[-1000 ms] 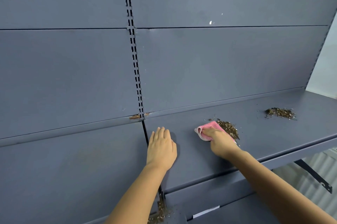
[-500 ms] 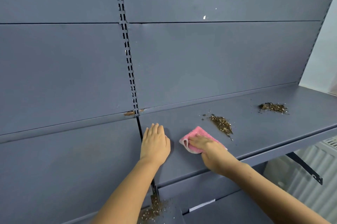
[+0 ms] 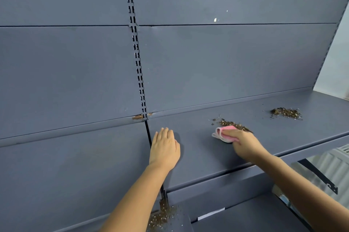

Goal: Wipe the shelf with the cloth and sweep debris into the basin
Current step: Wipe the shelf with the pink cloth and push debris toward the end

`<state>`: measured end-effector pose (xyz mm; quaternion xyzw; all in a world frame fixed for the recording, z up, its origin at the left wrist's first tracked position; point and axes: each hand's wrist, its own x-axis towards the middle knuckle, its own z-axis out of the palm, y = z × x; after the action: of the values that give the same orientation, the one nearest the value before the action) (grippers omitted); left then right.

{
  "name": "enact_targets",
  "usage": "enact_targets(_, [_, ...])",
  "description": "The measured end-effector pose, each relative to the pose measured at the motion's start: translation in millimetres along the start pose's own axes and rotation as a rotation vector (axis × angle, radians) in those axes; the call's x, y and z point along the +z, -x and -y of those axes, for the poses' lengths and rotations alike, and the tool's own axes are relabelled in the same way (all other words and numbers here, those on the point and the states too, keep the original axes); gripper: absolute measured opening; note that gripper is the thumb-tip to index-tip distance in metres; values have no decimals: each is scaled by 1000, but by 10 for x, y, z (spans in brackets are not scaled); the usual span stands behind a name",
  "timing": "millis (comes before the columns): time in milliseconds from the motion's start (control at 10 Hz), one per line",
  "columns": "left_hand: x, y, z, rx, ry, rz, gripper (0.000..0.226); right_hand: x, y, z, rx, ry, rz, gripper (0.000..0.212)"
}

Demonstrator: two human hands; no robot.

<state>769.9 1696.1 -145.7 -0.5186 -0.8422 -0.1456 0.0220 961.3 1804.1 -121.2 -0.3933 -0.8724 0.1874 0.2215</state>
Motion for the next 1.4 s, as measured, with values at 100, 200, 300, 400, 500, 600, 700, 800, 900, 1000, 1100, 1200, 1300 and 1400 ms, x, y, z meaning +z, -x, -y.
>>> enact_targets(100, [10,-9,4,0,-3,-1,48,164,85,380,-153,-40,142,55])
enact_targets(200, [16,-7,7,-4,-9,0,47,399,104,495,-170,138,345,55])
enact_targets(300, [17,-3,8,-2,-2,5,47,392,69,368,-156,128,303,54])
enact_targets(400, [26,-12,14,0,6,3,47,275,-1,171,-70,93,231,53])
enact_targets(500, [26,-7,11,-6,9,3,47,81,-90,36,87,104,233,50])
enact_targets(600, [27,-9,12,-6,12,1,47,-125,-123,39,181,134,218,39])
enact_targets(700, [28,-14,10,-9,9,-4,47,-139,-112,-48,108,75,88,38])
enact_targets(800, [31,-24,8,-7,11,-2,47,-44,-166,-27,64,15,-18,49])
enact_targets(900, [33,-26,8,-9,10,-2,47,110,-175,265,-86,7,63,54])
enact_targets(1000, [26,-16,11,-13,7,-4,47,338,-89,346,-159,66,226,51])
enact_targets(1100, [20,-15,6,-14,13,2,47,444,-196,261,-91,59,292,43])
enact_targets(1200, [26,-19,12,-13,11,5,47,398,-397,232,200,-22,323,27])
enact_targets(1300, [32,-39,15,-17,6,8,47,167,-300,-31,148,-9,227,35])
enact_targets(1400, [33,-49,14,-15,1,10,47,34,-210,-282,137,91,156,49])
